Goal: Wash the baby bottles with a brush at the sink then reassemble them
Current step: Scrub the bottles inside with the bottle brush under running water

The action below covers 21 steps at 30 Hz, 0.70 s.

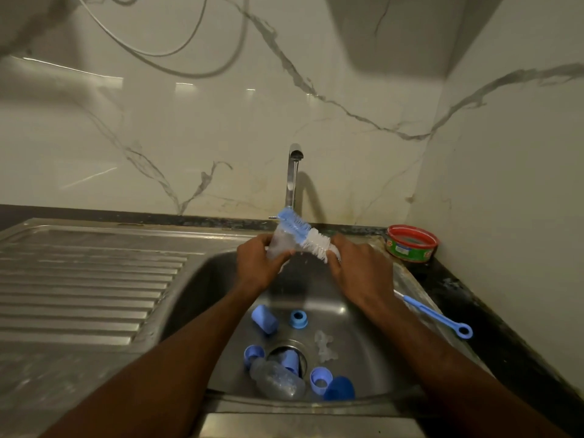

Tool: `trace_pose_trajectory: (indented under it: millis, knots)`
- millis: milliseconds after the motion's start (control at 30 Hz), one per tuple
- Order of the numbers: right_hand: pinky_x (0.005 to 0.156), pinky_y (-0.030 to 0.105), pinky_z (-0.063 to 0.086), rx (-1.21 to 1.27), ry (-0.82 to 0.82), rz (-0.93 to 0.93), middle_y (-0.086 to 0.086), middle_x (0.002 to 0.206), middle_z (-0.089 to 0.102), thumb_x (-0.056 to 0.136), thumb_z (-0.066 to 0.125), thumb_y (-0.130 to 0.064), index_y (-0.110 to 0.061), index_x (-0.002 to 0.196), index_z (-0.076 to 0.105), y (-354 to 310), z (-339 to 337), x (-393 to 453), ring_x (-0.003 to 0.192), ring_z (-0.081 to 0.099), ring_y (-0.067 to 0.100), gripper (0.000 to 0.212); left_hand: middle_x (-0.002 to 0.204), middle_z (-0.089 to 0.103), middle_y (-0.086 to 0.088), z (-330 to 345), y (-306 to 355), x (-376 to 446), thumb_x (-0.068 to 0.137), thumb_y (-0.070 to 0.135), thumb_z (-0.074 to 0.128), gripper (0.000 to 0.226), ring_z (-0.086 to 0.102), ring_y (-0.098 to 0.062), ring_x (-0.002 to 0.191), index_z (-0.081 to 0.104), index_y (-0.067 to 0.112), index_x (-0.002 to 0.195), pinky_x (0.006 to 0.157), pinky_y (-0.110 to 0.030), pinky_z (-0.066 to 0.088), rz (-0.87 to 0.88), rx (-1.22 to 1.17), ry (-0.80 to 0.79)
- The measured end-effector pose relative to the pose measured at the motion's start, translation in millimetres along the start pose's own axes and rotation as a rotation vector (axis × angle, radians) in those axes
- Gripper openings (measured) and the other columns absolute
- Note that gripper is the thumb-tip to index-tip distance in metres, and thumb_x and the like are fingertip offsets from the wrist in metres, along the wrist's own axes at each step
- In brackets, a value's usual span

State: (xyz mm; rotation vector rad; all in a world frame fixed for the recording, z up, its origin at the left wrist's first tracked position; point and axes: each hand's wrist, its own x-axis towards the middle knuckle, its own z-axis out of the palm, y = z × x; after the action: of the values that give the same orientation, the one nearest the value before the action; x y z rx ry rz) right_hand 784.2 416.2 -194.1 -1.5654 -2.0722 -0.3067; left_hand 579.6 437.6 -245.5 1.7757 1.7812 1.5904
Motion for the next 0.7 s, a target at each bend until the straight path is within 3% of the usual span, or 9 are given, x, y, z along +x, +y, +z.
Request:
trace_pose_trajectory:
  millis: [100,300,400,500,567,700]
  knots:
    - [0.066,0.031,0.040,-0.010,-0.032,-0.050,0.001,0.112,0.069,0.104,0.048,-0.044,-0.032,0.132,0.051,-6,2,-2,0.094,0.065,0.021,0.031,0.117,0.071,-0.005,-3,-5,2,0.086,0.036,0.078,0.044,0.060,-0.006,0.092,0.065,0.015,0.123,0.076,-0.018,0.048,-0.091,0.044,-0.014]
    - [0.070,0.032,0.053,0.020,0.016,-0.012,-0.002,0.107,0.070,0.103,0.049,-0.043,-0.033,0.128,0.051,-7,4,2,0.087,0.065,0.018,0.026,0.124,0.069,-0.001,0,9,-5,0.079,0.029,0.086,0.055,0.057,0.000,0.101,0.063,0.018,0.128,0.082,-0.008,0.042,0.120,0.088,-0.216]
    - [0.070,0.033,0.052,0.026,0.019,-0.006,-0.001,0.106,0.070,0.103,0.049,-0.044,-0.033,0.128,0.051,-4,2,1,0.088,0.065,0.019,0.027,0.124,0.069,-0.003,4,5,-2,0.080,0.031,0.085,0.055,0.063,-0.010,0.108,0.063,0.017,0.129,0.092,-0.020,0.048,0.099,0.098,-0.135]
    - [0.068,0.032,0.045,0.037,-0.028,-0.041,0.000,0.108,0.069,0.103,0.047,-0.045,-0.034,0.129,0.051,-6,3,-3,0.091,0.065,0.020,0.028,0.116,0.071,-0.003,0,-5,2,0.084,0.035,0.081,0.045,0.065,-0.011,0.098,0.065,0.016,0.122,0.089,-0.030,0.054,-0.042,0.048,-0.026]
    - [0.067,0.031,0.045,0.034,-0.027,-0.057,0.001,0.108,0.070,0.103,0.047,-0.045,-0.033,0.130,0.050,-11,3,-4,0.091,0.065,0.021,0.029,0.112,0.070,0.001,-3,-7,3,0.084,0.037,0.080,0.044,0.064,-0.008,0.093,0.065,0.017,0.121,0.084,-0.029,0.055,-0.050,0.014,-0.013]
    - [0.067,0.029,0.039,0.054,0.018,0.013,0.001,0.111,0.070,0.105,0.046,-0.043,-0.031,0.135,0.048,-14,-1,0,0.093,0.066,0.020,0.033,0.121,0.068,0.005,0,-1,0,0.084,0.039,0.080,0.054,0.064,-0.007,0.106,0.062,0.020,0.130,0.090,-0.023,0.053,0.118,-0.029,-0.145]
